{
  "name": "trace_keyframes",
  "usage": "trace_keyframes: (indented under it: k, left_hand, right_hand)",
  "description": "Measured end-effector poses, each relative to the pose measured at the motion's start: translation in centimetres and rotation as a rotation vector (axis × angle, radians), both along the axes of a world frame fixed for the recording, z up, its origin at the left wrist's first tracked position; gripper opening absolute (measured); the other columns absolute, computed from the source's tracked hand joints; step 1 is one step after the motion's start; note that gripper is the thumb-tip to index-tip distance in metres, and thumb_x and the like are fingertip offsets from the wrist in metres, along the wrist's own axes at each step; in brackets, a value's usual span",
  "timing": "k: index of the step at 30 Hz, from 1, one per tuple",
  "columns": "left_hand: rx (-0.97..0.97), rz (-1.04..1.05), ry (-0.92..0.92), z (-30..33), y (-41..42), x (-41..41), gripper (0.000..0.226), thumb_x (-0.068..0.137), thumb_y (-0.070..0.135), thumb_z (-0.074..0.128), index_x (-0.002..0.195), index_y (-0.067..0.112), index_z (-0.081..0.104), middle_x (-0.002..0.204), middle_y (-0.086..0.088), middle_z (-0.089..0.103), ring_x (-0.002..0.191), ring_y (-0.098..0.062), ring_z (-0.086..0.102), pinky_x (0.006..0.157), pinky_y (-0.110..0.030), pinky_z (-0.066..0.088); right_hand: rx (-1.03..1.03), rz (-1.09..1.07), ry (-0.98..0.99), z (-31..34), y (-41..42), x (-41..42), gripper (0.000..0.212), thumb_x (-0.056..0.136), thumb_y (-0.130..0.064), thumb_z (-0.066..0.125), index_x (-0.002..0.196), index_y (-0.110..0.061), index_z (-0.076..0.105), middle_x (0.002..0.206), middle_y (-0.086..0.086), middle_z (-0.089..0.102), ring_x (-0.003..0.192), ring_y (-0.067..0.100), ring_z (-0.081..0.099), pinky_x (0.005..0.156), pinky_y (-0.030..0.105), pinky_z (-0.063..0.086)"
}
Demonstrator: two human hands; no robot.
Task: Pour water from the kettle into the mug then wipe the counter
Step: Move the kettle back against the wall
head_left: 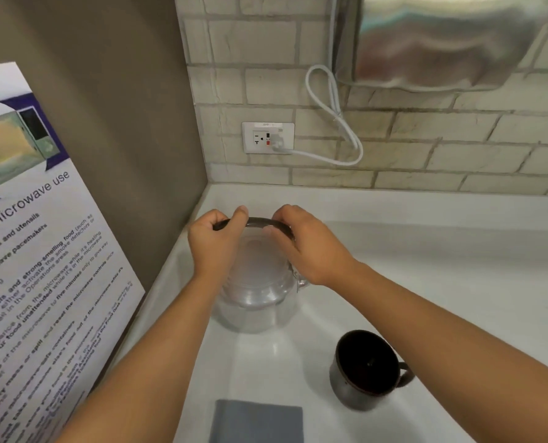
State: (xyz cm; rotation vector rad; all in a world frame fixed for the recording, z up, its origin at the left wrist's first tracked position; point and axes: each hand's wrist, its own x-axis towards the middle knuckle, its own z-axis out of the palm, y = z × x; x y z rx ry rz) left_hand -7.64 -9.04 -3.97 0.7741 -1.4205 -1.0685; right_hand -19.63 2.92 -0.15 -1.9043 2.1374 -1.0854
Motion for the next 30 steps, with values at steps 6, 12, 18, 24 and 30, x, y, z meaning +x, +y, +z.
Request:
trace_keyframes:
  k: [6, 12, 18, 24, 30]
  left_hand:
    - [0.011, -0.004, -0.015, -1.7, -1.1, -0.6, 0.048, 0.074, 0.035, 0.072, 0.042, 0.025, 0.038, 0.038, 0.015, 0.034, 0.041, -0.002, 0.033, 0.046, -0.015, 0.034]
    - [0.013, 0.002, -0.037, -2.7, -1.5, -0.8, 0.051, 0.077, 0.045, 0.073, 0.048, 0.018, 0.04, 0.04, 0.014, 0.037, 0.043, -0.004, 0.036, 0.048, -0.015, 0.036]
    - [-0.132, 0.007, -0.274, -3.4, -2.4, -0.3, 0.035, 0.094, 0.053, 0.046, 0.073, 0.026, 0.051, 0.07, 0.014, 0.053, 0.065, -0.002, 0.049, 0.062, -0.016, 0.038]
    - [-0.281, -0.076, -0.551, -3.7, -5.7, -0.5, 0.035, 0.099, 0.043, 0.044, 0.082, 0.017, 0.061, 0.081, -0.001, 0.052, 0.073, -0.016, 0.052, 0.065, -0.029, 0.04]
    - [-0.098, -0.147, -0.666, -4.5, -7.2, -1.1, 0.055, 0.093, 0.047, 0.054, 0.054, 0.009, 0.045, 0.05, 0.003, 0.041, 0.046, -0.007, 0.04, 0.045, -0.015, 0.03]
  right_hand:
    - [-0.006, -0.007, 0.077, -2.0, -1.7, -1.0, 0.033, 0.095, -0.042, 0.044, 0.103, -0.013, 0.057, 0.094, 0.002, 0.054, 0.077, 0.018, 0.052, 0.069, 0.038, 0.047]
    - [-0.021, -0.005, 0.123, -3.0, -2.5, -1.5, 0.033, 0.096, -0.039, 0.043, 0.108, -0.012, 0.059, 0.093, 0.004, 0.055, 0.075, 0.021, 0.054, 0.066, 0.034, 0.046]
    - [-0.034, -0.086, 0.114, -3.4, -4.1, -2.1, 0.036, 0.097, -0.039, 0.043, 0.108, -0.013, 0.065, 0.092, 0.009, 0.058, 0.074, 0.029, 0.059, 0.068, 0.041, 0.051]
    - [0.101, -0.182, 0.183, -4.6, -6.3, -3.1, 0.042, 0.098, -0.043, 0.034, 0.11, -0.017, 0.065, 0.092, 0.009, 0.057, 0.076, 0.034, 0.06, 0.066, 0.038, 0.049]
    - [0.163, -0.173, 0.117, -6.0, -7.4, -3.7, 0.03, 0.097, -0.035, 0.042, 0.102, -0.01, 0.058, 0.086, 0.01, 0.058, 0.075, 0.034, 0.057, 0.063, 0.037, 0.045]
